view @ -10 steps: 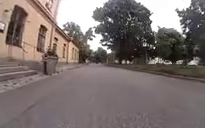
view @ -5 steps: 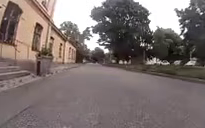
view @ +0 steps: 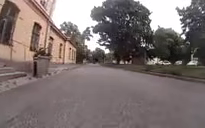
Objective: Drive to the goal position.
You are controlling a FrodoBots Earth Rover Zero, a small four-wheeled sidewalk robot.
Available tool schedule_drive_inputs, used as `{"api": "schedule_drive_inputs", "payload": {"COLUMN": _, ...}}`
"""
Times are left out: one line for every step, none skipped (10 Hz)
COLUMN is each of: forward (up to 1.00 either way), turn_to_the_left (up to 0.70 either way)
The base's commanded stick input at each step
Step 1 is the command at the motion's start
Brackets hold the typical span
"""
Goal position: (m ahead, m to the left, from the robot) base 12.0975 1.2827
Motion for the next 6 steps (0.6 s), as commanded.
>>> {"api": "schedule_drive_inputs", "payload": {"forward": 0.70, "turn_to_the_left": 0.00}}
{"api": "schedule_drive_inputs", "payload": {"forward": 0.70, "turn_to_the_left": 0.00}}
{"api": "schedule_drive_inputs", "payload": {"forward": 0.70, "turn_to_the_left": 0.00}}
{"api": "schedule_drive_inputs", "payload": {"forward": 0.70, "turn_to_the_left": 0.00}}
{"api": "schedule_drive_inputs", "payload": {"forward": 0.70, "turn_to_the_left": 0.00}}
{"api": "schedule_drive_inputs", "payload": {"forward": 0.70, "turn_to_the_left": 0.00}}
